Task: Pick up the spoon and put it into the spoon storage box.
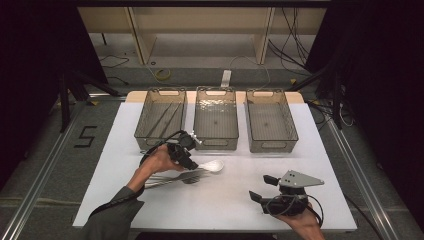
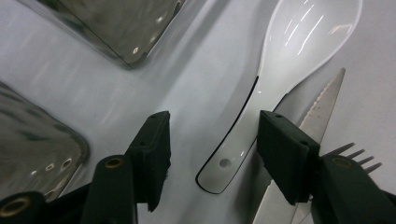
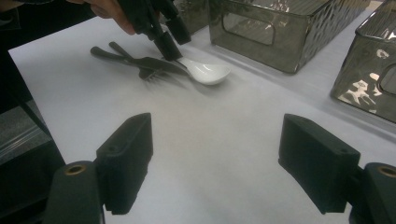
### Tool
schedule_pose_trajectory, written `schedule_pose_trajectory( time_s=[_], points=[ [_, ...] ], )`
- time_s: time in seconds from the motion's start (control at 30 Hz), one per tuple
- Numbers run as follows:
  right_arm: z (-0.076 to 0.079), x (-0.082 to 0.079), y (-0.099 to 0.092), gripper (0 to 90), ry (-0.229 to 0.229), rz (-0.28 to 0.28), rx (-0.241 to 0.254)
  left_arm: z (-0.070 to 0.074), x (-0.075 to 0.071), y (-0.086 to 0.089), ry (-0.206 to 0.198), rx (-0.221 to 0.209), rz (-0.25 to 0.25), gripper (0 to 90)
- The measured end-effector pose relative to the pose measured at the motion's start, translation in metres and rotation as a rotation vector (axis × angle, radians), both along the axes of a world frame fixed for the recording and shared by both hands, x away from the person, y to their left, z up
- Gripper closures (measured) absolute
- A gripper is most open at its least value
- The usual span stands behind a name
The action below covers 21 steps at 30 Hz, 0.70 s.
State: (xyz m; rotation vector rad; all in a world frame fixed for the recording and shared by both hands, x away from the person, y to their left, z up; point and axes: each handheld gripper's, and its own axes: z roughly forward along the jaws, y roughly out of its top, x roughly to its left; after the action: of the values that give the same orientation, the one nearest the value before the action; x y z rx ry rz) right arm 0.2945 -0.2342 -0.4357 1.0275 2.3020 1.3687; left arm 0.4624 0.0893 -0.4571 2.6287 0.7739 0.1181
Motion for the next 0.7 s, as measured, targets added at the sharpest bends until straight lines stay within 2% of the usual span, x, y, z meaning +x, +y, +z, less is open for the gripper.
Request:
schedule_pose_trajectory(
  time_s=[0.07,0.2,0.43,0.7],
  points=[
    [0.0000,-0.0001,-0.0003,26.9,0.000,-0.002,0.000,0.0008,-0.0001,-0.0013,-0.004,0.001,-0.009,47.7],
    [-0.0001,-0.0011,-0.0006,26.9,0.003,-0.001,-0.003,-0.0002,-0.0012,-0.0054,0.014,0.008,-0.048,52.7],
    [-0.0002,-0.0005,0.0005,27.0,0.002,0.003,-0.006,-0.0013,-0.0008,-0.0057,0.044,-0.012,-0.070,61.7],
    [0.0000,-0.0002,0.0005,27.1,0.008,0.006,-0.013,-0.0015,-0.0018,-0.0058,0.035,-0.017,-0.096,64.6]
  ],
)
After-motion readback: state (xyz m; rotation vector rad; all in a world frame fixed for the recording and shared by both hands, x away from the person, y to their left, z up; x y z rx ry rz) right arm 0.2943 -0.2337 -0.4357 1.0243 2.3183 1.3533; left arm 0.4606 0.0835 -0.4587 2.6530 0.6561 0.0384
